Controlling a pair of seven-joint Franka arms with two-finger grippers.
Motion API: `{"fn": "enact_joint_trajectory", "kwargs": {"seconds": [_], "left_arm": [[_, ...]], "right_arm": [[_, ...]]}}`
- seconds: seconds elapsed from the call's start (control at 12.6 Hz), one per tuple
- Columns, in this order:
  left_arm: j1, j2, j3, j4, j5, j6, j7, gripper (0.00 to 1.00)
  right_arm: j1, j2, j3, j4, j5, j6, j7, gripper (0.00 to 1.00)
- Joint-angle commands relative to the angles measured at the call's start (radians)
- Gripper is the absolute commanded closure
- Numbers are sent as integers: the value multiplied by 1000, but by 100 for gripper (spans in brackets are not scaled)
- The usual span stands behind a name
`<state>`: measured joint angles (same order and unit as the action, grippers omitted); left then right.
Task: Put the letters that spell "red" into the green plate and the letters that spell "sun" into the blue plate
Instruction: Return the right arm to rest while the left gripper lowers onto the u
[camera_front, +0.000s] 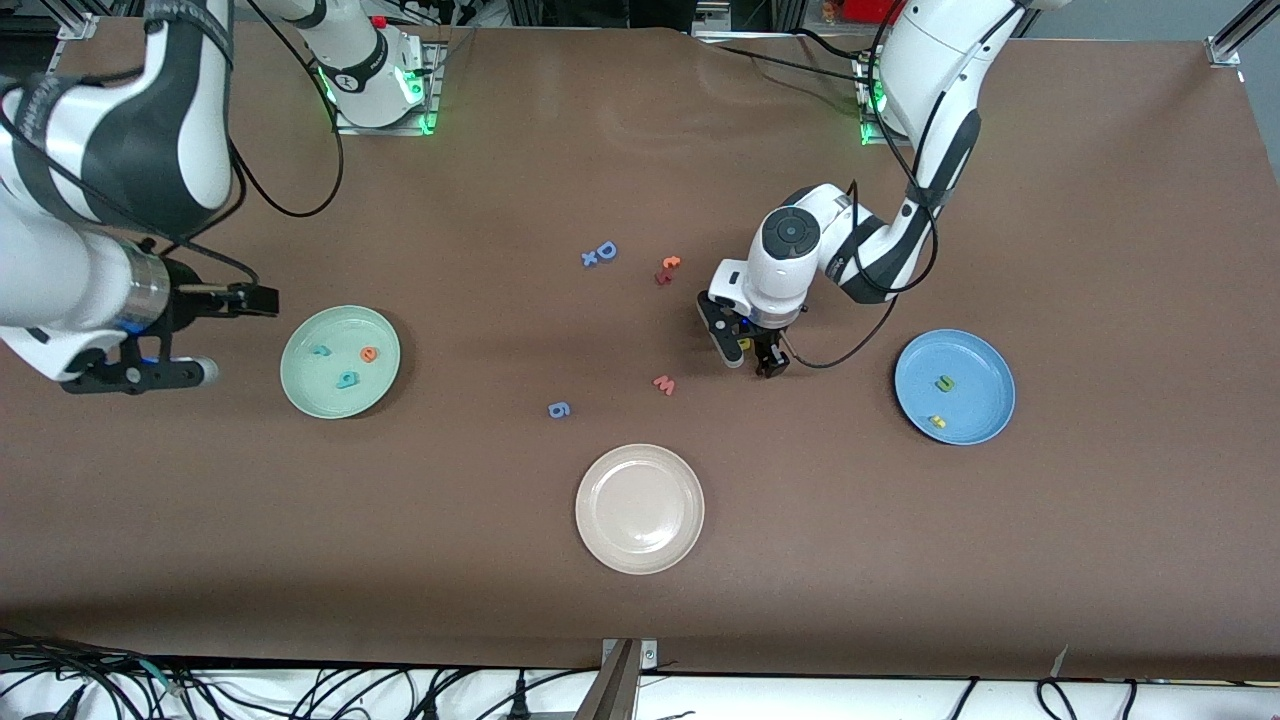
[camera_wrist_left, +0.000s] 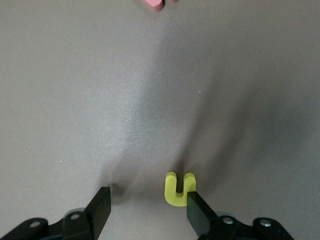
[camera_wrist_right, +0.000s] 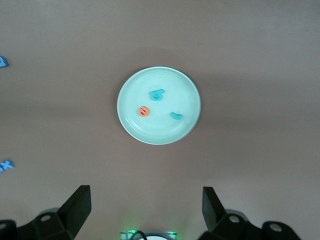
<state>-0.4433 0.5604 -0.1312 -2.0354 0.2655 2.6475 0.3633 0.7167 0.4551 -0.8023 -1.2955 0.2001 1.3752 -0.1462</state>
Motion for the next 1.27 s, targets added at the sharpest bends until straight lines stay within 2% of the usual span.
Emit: {"fn": "enact_joint_trajectory", "kwargs": {"seconds": [0.0, 0.08, 0.24, 0.4, 0.48, 0.63, 0.71, 0.87, 1.19], "left_arm": [[-3, -28, 4, -11, 18, 0, -4, 29], [-3, -36, 4, -11, 15, -14, -4, 30], [-3, -39, 4, -9, 11, -23, -6, 31], [-3, -39, 2, -9, 11, -23, -6, 32], [-5, -37, 1, -9, 11, -23, -10, 32], [-15, -34, -1, -11, 11, -23, -36, 33], [-15, -34, -2, -11, 11, -23, -47, 33], [-20, -30, -10, -11, 11, -23, -72, 35], [-20, -16, -11, -11, 11, -23, -73, 35]], "right_arm": [[-159, -123, 246, -54, -126, 4, 72, 1], [-253, -180, 375, -111, -161, 59, 107, 1], [-399, -289, 561, -262, -237, 164, 144, 1], [-515, -376, 679, -370, -245, 249, 172, 0], [-561, -422, 715, -421, -240, 271, 175, 0], [-586, -501, 726, -517, -228, 263, 165, 0], [-594, -498, 724, -516, -223, 290, 171, 0], [-644, -503, 724, -487, -217, 352, 163, 0], [-663, -481, 727, -380, -225, 257, 151, 0]]}}
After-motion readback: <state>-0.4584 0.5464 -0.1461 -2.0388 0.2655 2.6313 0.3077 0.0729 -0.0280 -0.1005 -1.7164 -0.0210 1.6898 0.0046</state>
